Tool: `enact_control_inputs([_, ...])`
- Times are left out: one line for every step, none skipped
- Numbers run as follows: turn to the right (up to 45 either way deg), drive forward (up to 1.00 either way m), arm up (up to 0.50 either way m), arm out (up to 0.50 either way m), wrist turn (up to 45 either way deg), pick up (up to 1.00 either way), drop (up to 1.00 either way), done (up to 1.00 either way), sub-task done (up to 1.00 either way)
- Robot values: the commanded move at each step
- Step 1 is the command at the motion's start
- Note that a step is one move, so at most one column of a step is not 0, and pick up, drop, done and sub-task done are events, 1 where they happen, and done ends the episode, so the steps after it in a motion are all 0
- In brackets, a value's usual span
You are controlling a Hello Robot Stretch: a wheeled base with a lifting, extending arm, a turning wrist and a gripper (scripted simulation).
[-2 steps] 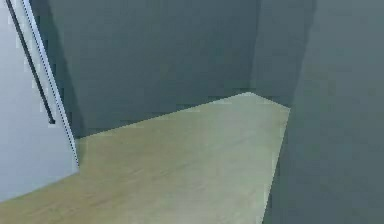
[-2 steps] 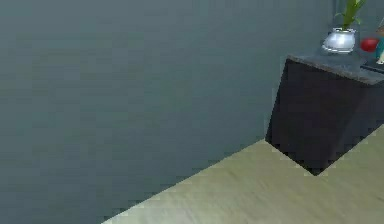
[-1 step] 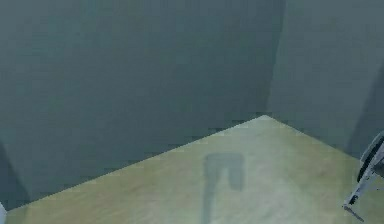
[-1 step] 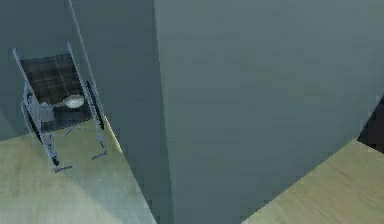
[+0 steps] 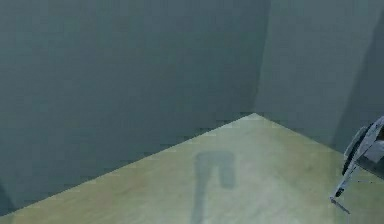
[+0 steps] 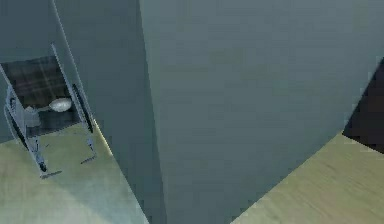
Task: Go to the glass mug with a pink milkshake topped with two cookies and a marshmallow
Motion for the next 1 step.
enact_control_inputs([0.0,0.4,0.0,0.0,0.0,0.0,0.0,0.0,0.0])
